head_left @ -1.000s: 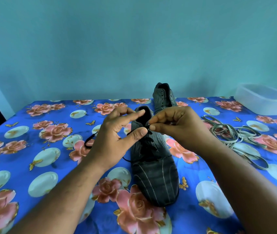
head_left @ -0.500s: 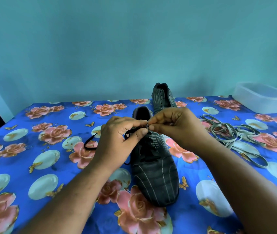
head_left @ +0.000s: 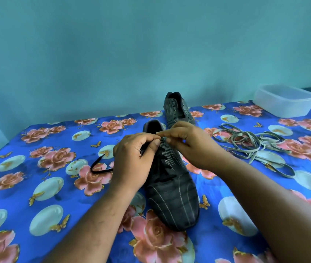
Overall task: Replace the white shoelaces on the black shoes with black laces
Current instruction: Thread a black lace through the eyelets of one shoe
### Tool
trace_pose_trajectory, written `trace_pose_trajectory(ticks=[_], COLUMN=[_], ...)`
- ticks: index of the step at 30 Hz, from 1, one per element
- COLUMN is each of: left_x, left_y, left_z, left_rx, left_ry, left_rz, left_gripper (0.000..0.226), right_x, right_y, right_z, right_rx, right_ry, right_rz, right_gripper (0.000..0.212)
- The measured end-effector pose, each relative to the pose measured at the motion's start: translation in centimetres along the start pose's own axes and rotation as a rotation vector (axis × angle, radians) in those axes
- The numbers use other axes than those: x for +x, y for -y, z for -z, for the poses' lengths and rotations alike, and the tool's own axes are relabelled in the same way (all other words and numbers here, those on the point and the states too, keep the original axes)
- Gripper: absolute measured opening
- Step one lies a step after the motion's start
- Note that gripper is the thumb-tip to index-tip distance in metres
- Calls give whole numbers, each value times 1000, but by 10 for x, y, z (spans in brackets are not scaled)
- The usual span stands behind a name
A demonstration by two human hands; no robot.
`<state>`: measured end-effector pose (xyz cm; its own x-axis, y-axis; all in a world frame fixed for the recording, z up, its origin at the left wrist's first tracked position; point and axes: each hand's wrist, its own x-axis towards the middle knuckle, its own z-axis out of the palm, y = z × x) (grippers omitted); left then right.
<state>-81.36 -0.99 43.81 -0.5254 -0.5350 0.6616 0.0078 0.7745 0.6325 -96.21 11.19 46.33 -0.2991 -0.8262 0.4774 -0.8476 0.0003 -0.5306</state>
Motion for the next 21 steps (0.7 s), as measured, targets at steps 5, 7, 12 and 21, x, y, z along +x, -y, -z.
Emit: trace_pose_trajectory(ticks=[5,7,12,21], left_x=[1,1,3,4], left_y=[2,-2,-1,0], left_z=[1,1,1,-5], left_rx=[74,103,30,-140], left_ry=[-30,-53,25,115], left_rz=[36,65,227,327], left_gripper=[25,23,20,27], right_x=[-1,-1,-2,-1], right_y=[-3,-4,-7,-12], right_z=[-2,0,3,-3], right_rx=[10,32,140,325], right_ry=[18,8,23,12], right_rz=[-28,-42,-38,-51], right_gripper=[27,26,26,24])
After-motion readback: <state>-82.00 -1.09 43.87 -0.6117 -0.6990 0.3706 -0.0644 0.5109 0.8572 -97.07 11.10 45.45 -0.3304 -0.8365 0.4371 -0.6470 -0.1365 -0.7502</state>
